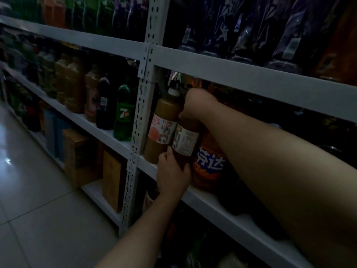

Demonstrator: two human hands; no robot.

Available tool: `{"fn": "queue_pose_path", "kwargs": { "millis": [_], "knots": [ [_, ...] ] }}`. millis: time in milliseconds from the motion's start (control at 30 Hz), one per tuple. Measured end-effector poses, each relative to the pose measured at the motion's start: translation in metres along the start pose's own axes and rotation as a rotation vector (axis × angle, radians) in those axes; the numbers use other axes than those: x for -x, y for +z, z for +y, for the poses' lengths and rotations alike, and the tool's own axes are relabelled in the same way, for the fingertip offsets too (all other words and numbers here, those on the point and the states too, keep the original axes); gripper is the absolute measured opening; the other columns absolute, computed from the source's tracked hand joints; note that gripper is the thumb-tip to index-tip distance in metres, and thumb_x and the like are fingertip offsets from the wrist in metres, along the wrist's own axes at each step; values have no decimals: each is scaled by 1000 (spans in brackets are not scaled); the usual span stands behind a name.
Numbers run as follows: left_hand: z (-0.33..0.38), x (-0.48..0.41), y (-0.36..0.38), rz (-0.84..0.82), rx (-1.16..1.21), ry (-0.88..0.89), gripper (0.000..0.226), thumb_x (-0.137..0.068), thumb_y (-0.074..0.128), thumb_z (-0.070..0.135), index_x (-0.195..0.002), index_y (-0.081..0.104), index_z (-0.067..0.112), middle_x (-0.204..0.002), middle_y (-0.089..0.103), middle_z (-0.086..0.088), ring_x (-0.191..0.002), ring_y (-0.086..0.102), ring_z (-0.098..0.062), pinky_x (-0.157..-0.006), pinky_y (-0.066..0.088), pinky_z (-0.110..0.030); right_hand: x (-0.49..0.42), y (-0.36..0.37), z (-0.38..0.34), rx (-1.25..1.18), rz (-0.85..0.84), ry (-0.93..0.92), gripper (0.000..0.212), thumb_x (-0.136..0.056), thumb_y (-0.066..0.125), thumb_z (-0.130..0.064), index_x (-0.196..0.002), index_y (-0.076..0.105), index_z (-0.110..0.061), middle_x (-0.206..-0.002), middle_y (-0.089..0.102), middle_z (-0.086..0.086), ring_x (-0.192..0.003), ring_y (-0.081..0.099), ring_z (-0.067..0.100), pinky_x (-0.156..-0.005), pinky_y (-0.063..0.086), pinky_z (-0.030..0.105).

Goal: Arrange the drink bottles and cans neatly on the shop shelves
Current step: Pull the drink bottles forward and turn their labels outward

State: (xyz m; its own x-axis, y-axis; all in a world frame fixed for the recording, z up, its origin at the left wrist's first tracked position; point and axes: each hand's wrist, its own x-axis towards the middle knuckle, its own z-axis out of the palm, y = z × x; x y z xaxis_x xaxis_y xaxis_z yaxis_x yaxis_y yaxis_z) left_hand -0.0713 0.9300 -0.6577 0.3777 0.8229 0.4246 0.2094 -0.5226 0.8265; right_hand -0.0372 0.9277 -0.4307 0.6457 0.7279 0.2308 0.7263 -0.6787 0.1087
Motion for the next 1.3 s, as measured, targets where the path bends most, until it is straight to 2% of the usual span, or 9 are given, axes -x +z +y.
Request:
{"fn": "queue_pose_path", "kwargs": {
  "millis": [133,267,367,433,467,600,800,1000,1300],
  "knots": [
    [-7,-4,-2,-12,102,61,67,-79,68,34,-138,40,20,-121,44,-2,-109,52,-20,-83,41,-27,1,-10,3,133,-82,-64,59,-87,65,-37,-132,45,-6,-129,50,13,-115,52,31,-84,46,35],
    [-11,-12,-2,-97,79,35,78,-80,67,41,-145,28,20,-131,41,-6,-118,47,-23,-89,40,-31,9,-15,6,168,-107,-86,58,-90,62,-34,-137,43,-5,-133,50,12,-118,51,28,-89,45,31],
    [-10,-12,1,-89,59,7,86,-80,69,37,-149,20,16,-135,40,-9,-123,44,-26,-95,40,-36,14,-20,5,173,-119,-111,41,-92,59,-25,-126,52,-4,-118,57,13,-104,56,27,-77,43,28],
    [-10,-11,1,-56,27,8,82,-80,70,36,-146,26,15,-132,41,-10,-120,45,-26,-94,41,-34,15,-21,1,201,-107,-128,32,-95,50,-19,-123,52,-4,-98,54,11,-83,54,23,-73,41,27],
    [-10,-10,1,-40,6,21,75,-79,70,37,-142,33,16,-128,43,-9,-117,47,-26,-93,41,-33,15,-20,0,210,-85,-134,33,-95,48,-18,-125,50,-3,-97,52,11,-82,53,23,-73,43,28],
    [-6,-1,5,-2,-33,8,69,-79,69,39,-137,40,15,-127,44,-8,-115,47,-23,-95,45,-36,18,-11,-3,236,-92,-154,44,-91,56,-31,-129,48,-8,-121,53,11,-107,55,27,-84,48,32],
    [-1,7,10,54,-29,13,68,-82,67,30,-139,38,8,-131,42,-12,-120,42,-26,-100,40,-38,12,8,2,192,-23,-112,45,-85,66,-26,-124,51,-8,-122,50,12,-107,53,28,-73,44,34],
    [-7,10,14,82,42,58,61,-77,72,23,-129,43,8,-125,44,-8,-112,47,-23,-87,38,-27,11,2,7,242,-56,-185,55,-82,68,-22,-132,45,-14,-123,50,10,-107,52,27,-72,44,31],
    [-21,-5,7,-39,-5,74,83,-74,75,34,-143,31,15,-135,42,-7,-125,42,-22,-100,44,-43,11,4,9,369,-114,-189,44,-88,63,-27,-126,49,-12,-118,54,9,-102,55,24,-82,51,31]
  ]
}}
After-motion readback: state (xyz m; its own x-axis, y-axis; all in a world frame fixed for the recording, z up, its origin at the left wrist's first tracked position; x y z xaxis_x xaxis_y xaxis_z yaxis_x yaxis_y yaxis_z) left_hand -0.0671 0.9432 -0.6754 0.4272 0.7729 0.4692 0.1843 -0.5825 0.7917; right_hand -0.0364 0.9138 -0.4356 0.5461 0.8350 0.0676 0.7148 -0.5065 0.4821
